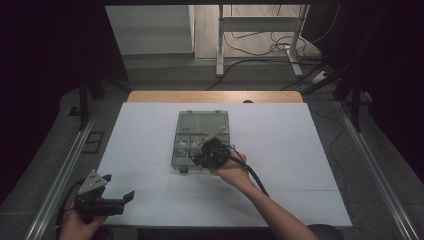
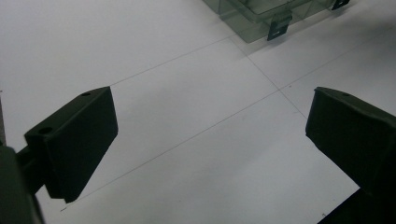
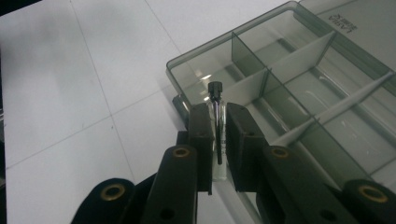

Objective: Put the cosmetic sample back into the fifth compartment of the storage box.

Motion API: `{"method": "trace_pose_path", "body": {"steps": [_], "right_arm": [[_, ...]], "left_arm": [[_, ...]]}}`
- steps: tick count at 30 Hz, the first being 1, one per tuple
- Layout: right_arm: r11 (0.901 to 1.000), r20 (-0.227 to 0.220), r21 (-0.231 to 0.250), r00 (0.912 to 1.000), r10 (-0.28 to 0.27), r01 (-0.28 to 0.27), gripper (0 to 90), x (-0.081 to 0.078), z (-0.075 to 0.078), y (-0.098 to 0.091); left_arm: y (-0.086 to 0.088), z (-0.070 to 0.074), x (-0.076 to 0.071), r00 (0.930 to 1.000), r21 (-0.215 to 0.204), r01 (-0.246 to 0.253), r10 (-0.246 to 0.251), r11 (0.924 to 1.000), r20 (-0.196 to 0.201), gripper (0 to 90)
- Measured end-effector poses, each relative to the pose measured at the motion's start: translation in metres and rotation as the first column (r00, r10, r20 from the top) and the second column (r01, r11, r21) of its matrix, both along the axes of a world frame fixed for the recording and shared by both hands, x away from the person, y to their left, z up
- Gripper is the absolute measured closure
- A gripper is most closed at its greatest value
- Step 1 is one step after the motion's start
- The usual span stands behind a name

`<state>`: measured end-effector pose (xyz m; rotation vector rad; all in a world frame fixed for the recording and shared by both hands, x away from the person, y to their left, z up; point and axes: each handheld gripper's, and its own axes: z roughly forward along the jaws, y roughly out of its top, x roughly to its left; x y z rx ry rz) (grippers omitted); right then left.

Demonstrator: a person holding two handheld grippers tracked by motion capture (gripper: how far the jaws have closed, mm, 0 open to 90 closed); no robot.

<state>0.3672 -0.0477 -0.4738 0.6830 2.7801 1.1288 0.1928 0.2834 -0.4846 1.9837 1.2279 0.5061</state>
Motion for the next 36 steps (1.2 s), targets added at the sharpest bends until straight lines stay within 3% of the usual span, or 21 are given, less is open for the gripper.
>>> {"method": "trace_pose_path", "body": {"steps": [17,36], "right_arm": [[0.9990,0.009,0.043,0.9999,-0.012,0.011,80.3,0.018,-0.001,0.025],[0.9990,0.008,0.043,0.9998,-0.016,0.016,80.3,0.026,-0.012,0.051]], "left_arm": [[0.000,0.000,0.000,1.0000,-0.004,-0.002,0.002,1.0000,-0.002,3.1],[0.000,0.000,0.000,1.0000,-0.001,0.000,0.000,1.0000,-0.003,3.2]]}}
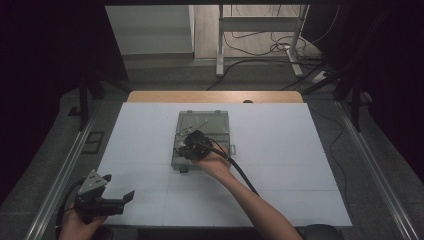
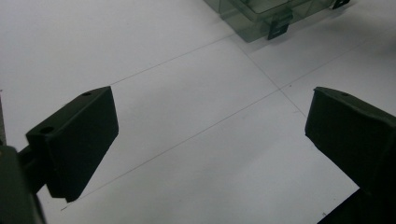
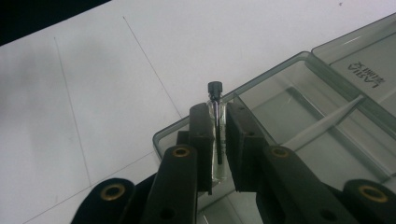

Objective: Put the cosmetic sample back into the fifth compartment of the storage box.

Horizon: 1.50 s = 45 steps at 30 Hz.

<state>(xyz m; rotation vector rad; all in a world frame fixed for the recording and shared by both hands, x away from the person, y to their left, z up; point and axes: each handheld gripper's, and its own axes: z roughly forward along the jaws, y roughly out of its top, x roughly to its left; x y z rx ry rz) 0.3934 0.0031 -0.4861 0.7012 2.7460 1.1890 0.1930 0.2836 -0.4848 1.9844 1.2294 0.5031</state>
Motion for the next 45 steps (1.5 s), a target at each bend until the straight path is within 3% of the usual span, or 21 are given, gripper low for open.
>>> {"method": "trace_pose_path", "body": {"steps": [17,30,35,45], "right_arm": [[0.9989,0.003,-0.042,0.9998,-0.021,0.021,75.7,0.001,-0.009,0.004],[0.9992,-0.020,-0.039,0.9998,-0.010,0.009,59.5,-0.004,-0.002,-0.002],[0.9993,-0.011,-0.036,0.9999,-0.006,0.006,57.9,-0.007,0.001,-0.005],[0.9984,-0.019,-0.057,0.9998,0.002,-0.003,46.9,-0.013,0.003,-0.014]], "left_arm": [[0.000,0.000,0.000,1.0000,-0.001,0.001,-0.001,1.0000,-0.001,3.3],[0.000,0.000,0.000,1.0000,-0.005,0.000,0.000,1.0000,-0.004,3.4],[0.000,0.000,0.000,1.0000,-0.005,0.000,0.000,1.0000,-0.004,3.5],[0.000,0.000,0.000,1.0000,-0.003,0.000,0.000,1.0000,-0.003,3.5]]}}
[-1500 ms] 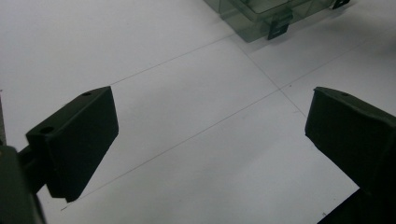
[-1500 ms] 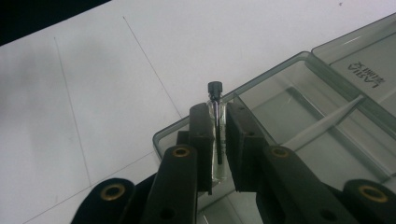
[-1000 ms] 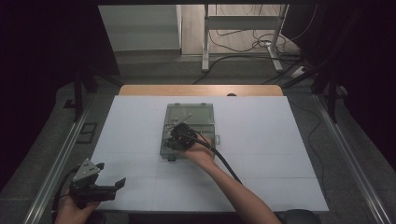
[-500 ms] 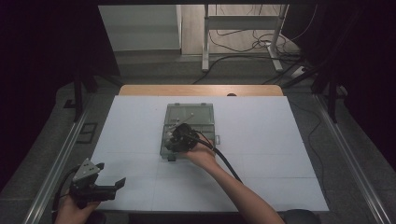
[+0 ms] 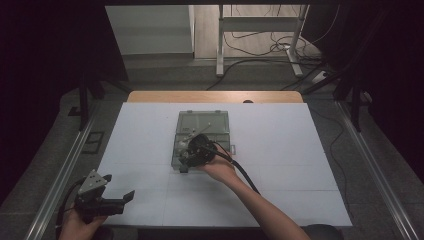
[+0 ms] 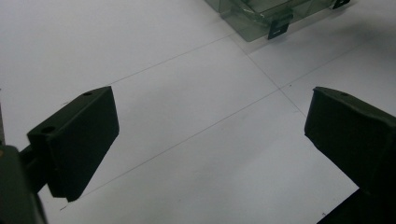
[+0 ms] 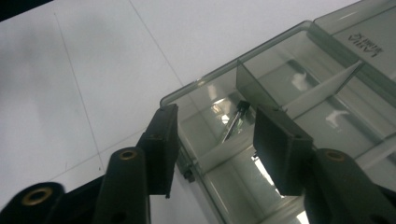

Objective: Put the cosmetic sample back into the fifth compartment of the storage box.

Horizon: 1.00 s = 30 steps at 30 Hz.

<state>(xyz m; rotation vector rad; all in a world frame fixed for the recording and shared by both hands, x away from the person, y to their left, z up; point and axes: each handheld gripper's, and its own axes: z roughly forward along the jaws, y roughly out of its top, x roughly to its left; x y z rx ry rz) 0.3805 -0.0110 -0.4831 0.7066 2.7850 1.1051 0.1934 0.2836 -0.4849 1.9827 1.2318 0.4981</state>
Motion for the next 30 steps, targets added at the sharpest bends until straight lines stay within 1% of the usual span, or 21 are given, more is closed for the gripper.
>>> {"method": "trace_pose_path", "body": {"steps": [1,2,5,7,8,12,13,19,20,22,24,25,26,29,30], "right_arm": [[1.0000,0.009,-0.007,0.9999,0.005,-0.005,43.4,-0.001,0.000,-0.001],[0.9997,0.027,-0.023,0.9996,0.005,-0.004,40.4,-0.003,-0.001,-0.002],[0.9995,0.028,-0.031,0.9996,0.006,-0.005,37.8,-0.004,-0.001,-0.004],[0.9995,0.004,-0.032,1.0000,0.000,0.000,35.2,-0.005,-0.002,-0.006],[0.9995,-0.014,-0.033,0.9999,-0.001,0.000,32.3,-0.005,-0.003,-0.008],[0.9993,-0.025,-0.038,0.9997,-0.001,0.000,29.6,-0.007,-0.003,-0.010],[0.9989,-0.026,-0.045,0.9996,0.012,-0.013,28.3,-0.007,-0.003,-0.011],[0.9983,-0.041,-0.048,0.9987,0.031,-0.033,24.8,-0.009,-0.001,-0.011],[0.9978,-0.049,-0.055,0.9982,0.034,-0.037,22.3,-0.011,0.000,-0.012],[0.9976,-0.050,-0.056,0.9980,0.038,-0.041,21.3,-0.011,0.000,-0.012],[0.9975,-0.048,-0.057,0.9981,0.038,-0.040,18.9,-0.011,0.001,-0.013],[0.9973,-0.043,-0.062,0.9984,0.038,-0.041,16.1,-0.011,0.001,-0.014],[0.9973,-0.043,-0.062,0.9984,0.038,-0.041,16.1,-0.011,0.001,-0.014],[0.9974,-0.044,-0.065,0.9986,0.029,-0.032,13.6,-0.012,0.001,-0.016],[0.9973,-0.042,-0.069,0.9988,0.024,-0.027,11.4,-0.012,0.002,-0.018]], "left_arm": [[0.000,0.000,0.000,1.0000,-0.001,0.000,0.000,1.0000,0.000,3.5],[0.000,0.000,0.000,1.0000,0.000,0.001,-0.001,1.0000,-0.001,3.5],[0.000,0.000,0.000,1.0000,-0.001,0.002,-0.002,1.0000,0.000,3.6],[0.000,0.000,0.000,1.0000,0.004,0.003,-0.003,1.0000,0.001,3.5],[0.000,0.000,0.000,1.0000,0.004,0.005,-0.005,1.0000,0.001,3.6],[-0.001,0.000,0.000,1.0000,0.007,0.007,-0.007,0.9999,0.001,3.6],[-0.001,0.000,0.000,1.0000,0.007,0.007,-0.007,1.0000,0.001,3.6],[-0.001,0.000,0.000,1.0000,0.008,0.007,-0.007,0.9999,0.001,3.6],[-0.001,0.000,0.000,1.0000,0.008,0.008,-0.008,0.9999,0.001,3.6],[-0.001,0.000,0.000,1.0000,0.007,0.008,-0.008,0.9999,0.001,3.6],[-0.001,0.000,0.000,1.0000,0.006,0.010,-0.010,0.9999,0.000,3.6],[-0.001,0.000,0.000,0.9999,0.006,0.010,-0.010,0.9999,0.000,3.6],[-0.001,0.000,0.000,0.9999,0.006,0.010,-0.010,0.9999,0.000,3.6],[-0.001,0.000,0.000,0.9999,0.009,0.011,-0.011,0.9999,0.001,3.6],[-0.001,0.000,0.000,0.9999,0.009,0.012,-0.012,0.9999,0.000,3.6]]}}
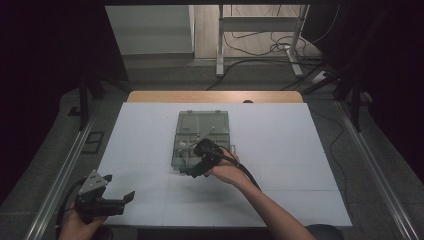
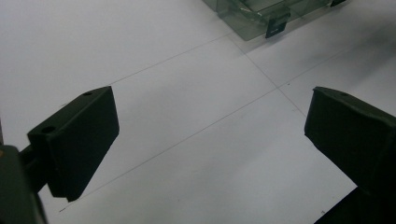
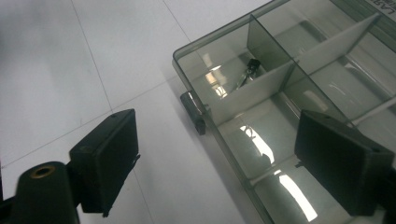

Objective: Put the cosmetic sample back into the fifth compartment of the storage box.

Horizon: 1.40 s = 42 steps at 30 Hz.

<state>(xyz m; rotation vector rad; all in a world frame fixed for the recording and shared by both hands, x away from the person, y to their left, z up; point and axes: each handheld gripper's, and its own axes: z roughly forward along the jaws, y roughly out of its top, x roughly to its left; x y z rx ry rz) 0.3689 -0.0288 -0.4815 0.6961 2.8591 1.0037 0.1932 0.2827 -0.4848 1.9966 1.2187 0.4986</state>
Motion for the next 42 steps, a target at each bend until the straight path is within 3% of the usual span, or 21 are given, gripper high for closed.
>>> {"method": "trace_pose_path", "body": {"steps": [21,42], "right_arm": [[0.9993,0.030,-0.025,0.9991,-0.029,0.030,0.0,-0.007,0.005,-0.016],[0.9986,0.016,0.028,0.9988,-0.046,0.045,0.0,-0.015,0.008,-0.040]], "left_arm": [[-0.001,0.000,0.000,1.0000,0.005,0.006,-0.006,1.0000,-0.002,3.6],[-0.001,0.000,0.000,1.0000,0.006,0.006,-0.006,1.0000,-0.004,3.6]]}}
